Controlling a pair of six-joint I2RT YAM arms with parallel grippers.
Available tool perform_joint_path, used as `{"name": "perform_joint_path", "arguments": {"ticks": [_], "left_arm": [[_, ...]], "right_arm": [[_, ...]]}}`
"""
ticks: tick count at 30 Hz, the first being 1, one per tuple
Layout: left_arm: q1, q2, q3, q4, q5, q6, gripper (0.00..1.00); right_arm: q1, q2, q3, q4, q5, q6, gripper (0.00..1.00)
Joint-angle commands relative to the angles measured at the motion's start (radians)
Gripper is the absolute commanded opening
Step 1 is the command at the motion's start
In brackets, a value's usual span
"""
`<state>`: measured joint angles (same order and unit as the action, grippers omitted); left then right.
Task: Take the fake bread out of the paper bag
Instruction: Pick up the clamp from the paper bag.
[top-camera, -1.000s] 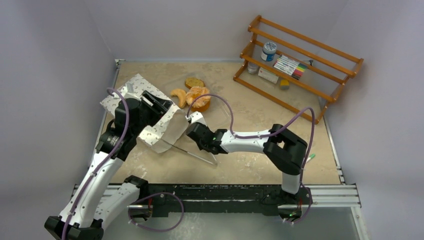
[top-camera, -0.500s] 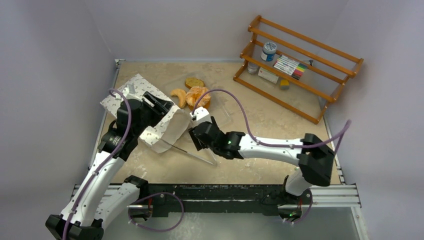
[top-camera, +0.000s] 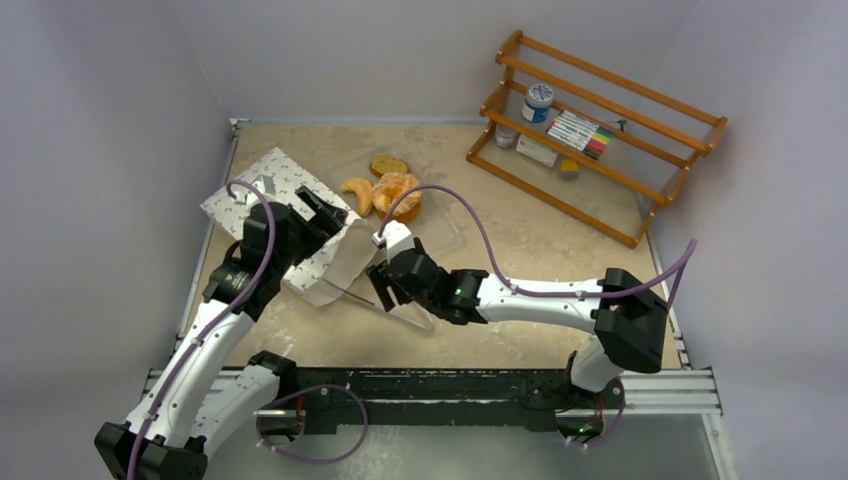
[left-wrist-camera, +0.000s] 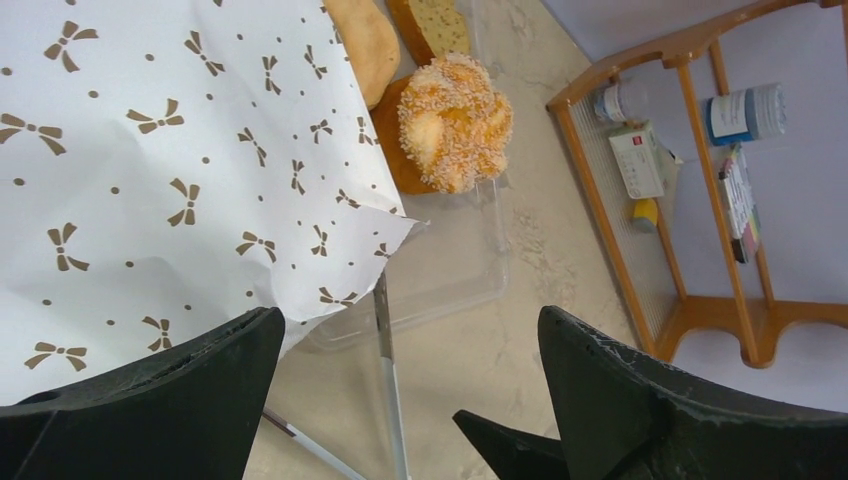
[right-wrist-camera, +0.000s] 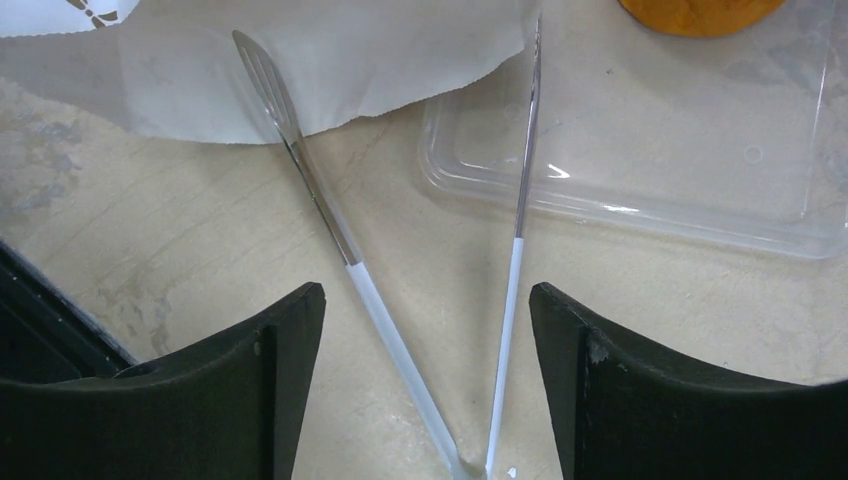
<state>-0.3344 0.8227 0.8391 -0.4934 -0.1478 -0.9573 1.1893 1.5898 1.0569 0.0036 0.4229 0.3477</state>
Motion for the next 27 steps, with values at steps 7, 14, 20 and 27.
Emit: {"name": "perform_joint_path", "arguments": {"ticks": [7,14,20,27], "left_arm": [[0.006,-0.001,0.041,-0.050,-0.049,0.057,1.00],[0.005,-0.008,0.061,-0.075,-0.087,0.065,1.00],[0.006,-0.008,0.084,-0.119,-0.101,0.075,0.99],[0.005,-0.009,0.107,-0.160,-0.110,0.082,0.98]], "right_arm": [[0.025,-0.053,-0.124,0.071,-0.077,0.004,0.90],[0.043,-0.012,-0.191,0.160,-0.090,-0.013,0.92],[0.046,0.031,-0.230,0.235,-0.097,-0.028,0.92],[0.046,0.117,-0.230,0.318,-0.062,-0.066,0.91]]}}
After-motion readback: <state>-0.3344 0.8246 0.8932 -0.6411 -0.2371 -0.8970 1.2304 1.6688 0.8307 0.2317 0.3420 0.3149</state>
